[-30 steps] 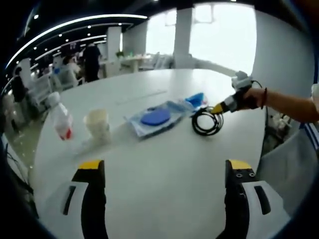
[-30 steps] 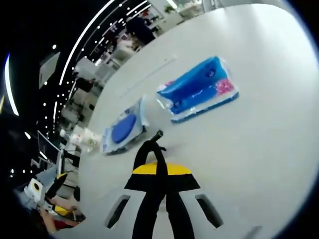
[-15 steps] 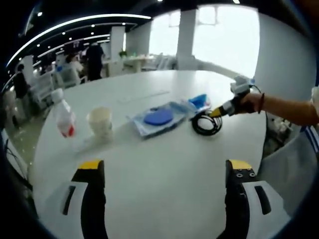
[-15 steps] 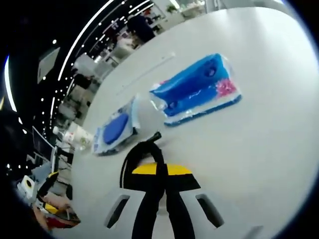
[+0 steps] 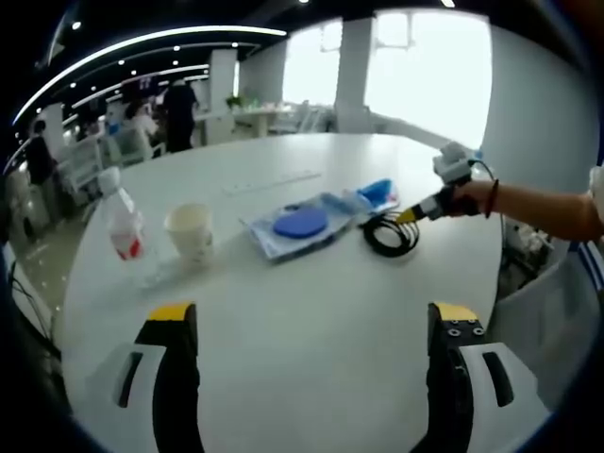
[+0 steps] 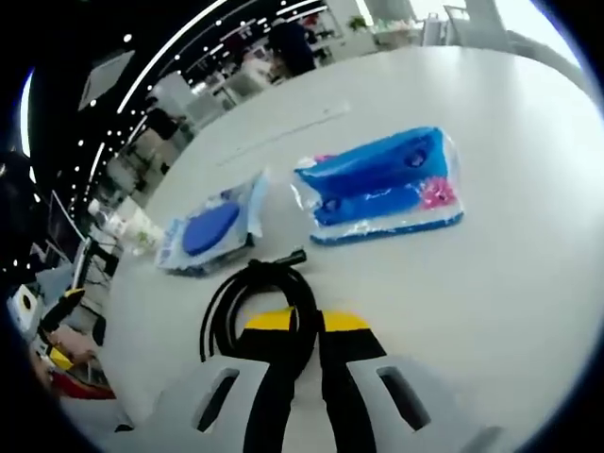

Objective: Arrange the tabletop items into an orderly group along one side of the table until the central work area is clear of visible clutter.

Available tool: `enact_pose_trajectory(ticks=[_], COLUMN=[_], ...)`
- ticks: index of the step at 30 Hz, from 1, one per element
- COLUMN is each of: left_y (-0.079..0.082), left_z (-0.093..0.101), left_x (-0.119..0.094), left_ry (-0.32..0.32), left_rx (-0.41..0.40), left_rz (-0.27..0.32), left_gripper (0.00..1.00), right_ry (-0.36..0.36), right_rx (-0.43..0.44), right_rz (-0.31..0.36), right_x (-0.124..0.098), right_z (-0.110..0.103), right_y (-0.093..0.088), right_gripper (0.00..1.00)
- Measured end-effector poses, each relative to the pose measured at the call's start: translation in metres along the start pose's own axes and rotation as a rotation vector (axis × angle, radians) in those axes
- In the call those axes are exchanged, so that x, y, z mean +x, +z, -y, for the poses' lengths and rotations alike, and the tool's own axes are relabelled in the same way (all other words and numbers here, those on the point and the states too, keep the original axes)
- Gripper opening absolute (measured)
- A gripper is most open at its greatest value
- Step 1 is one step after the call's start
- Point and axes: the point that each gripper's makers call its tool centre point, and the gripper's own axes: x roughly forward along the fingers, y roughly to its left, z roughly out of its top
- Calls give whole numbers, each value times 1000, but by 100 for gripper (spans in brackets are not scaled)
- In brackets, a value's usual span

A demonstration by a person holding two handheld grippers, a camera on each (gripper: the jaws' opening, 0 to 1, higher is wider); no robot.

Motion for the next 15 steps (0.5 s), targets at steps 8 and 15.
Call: enact_pose_trajectory(ticks=[8, 15], left_y=[2, 5], left_z=[-1, -4], left_x=[-1, -4], left_ry=[5, 18], left_rx=[-8, -14], left_rz=[5, 24], left_gripper=[99, 99], right_ry=[-72, -24], right_rx=[-176, -250], right_rz=[2, 24], right_x=[-11, -26], right_z=[5, -17], right_y=[6, 8], right_gripper=[49, 67])
